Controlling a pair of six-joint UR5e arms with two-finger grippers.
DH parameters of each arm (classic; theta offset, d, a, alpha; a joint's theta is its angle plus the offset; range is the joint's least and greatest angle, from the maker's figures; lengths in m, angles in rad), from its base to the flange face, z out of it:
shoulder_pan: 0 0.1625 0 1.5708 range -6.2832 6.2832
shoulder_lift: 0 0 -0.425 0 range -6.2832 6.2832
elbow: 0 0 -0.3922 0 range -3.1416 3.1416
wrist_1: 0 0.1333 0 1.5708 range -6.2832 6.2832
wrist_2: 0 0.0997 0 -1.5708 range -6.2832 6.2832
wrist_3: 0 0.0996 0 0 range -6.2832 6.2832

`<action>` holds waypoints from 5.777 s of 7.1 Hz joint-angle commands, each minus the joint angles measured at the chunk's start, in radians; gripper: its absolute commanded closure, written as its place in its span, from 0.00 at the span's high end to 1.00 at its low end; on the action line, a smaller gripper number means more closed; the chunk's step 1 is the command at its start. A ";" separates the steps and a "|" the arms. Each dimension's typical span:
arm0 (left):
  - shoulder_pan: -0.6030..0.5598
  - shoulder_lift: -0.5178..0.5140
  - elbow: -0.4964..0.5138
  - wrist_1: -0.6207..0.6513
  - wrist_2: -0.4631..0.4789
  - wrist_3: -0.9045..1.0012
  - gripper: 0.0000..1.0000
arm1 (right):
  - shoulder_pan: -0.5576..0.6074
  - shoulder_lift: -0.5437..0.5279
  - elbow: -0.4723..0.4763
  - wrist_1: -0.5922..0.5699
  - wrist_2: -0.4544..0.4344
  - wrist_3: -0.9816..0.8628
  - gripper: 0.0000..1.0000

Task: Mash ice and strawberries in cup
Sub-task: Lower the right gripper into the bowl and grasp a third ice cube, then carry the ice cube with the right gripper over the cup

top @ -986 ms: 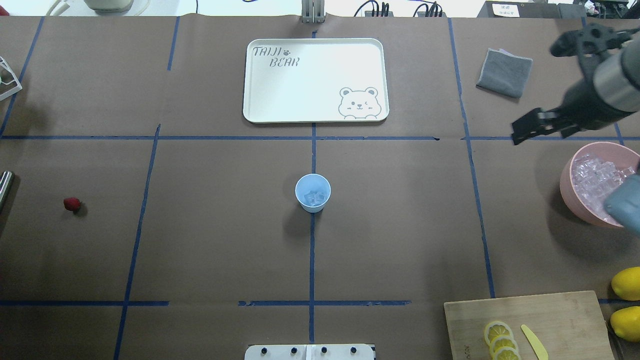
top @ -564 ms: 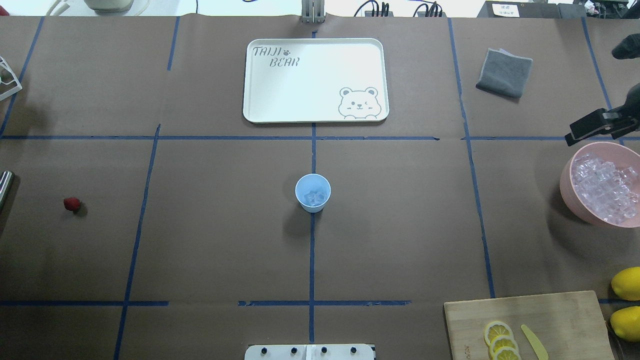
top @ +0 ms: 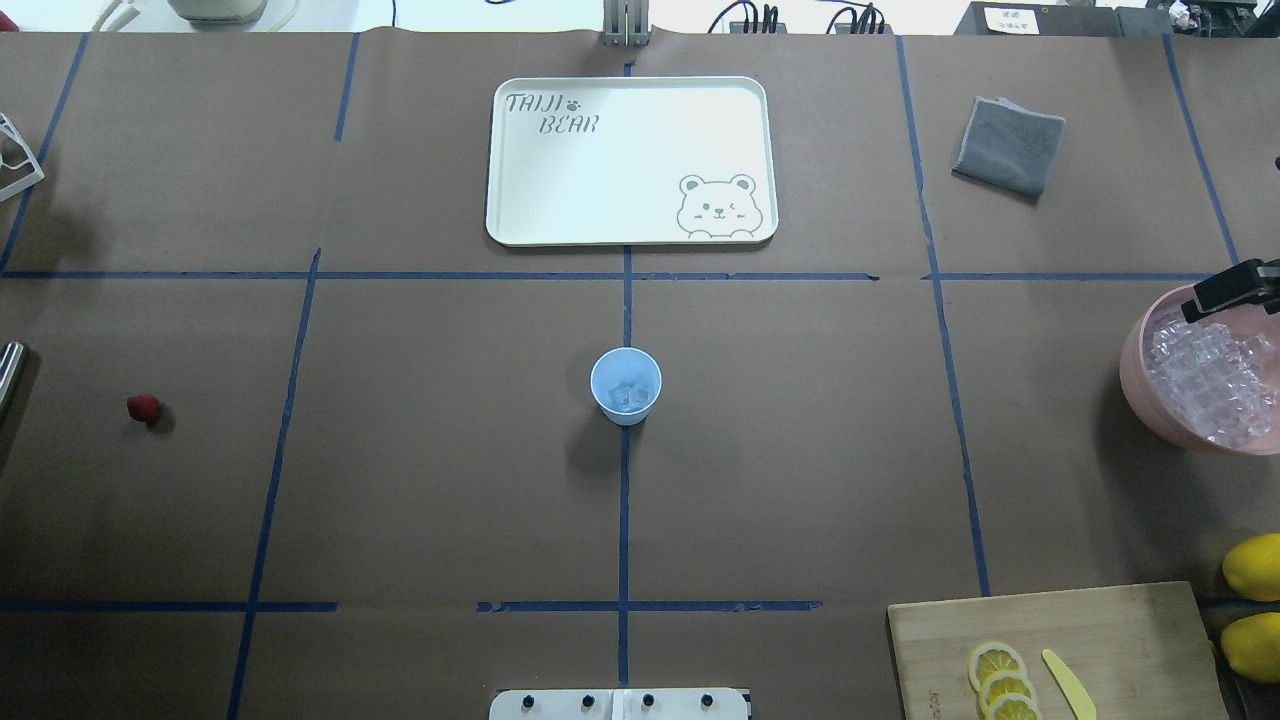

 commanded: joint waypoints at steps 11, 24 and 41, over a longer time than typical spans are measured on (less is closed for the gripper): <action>0.000 -0.004 -0.006 0.002 0.001 0.000 1.00 | -0.055 0.019 -0.123 0.025 -0.048 -0.012 0.65; 0.000 -0.007 -0.006 0.002 0.001 0.000 1.00 | -0.043 0.006 -0.047 0.010 -0.079 -0.036 0.00; 0.002 -0.005 0.012 0.000 0.001 0.002 1.00 | -0.715 0.965 -0.216 -0.429 -0.455 0.893 0.01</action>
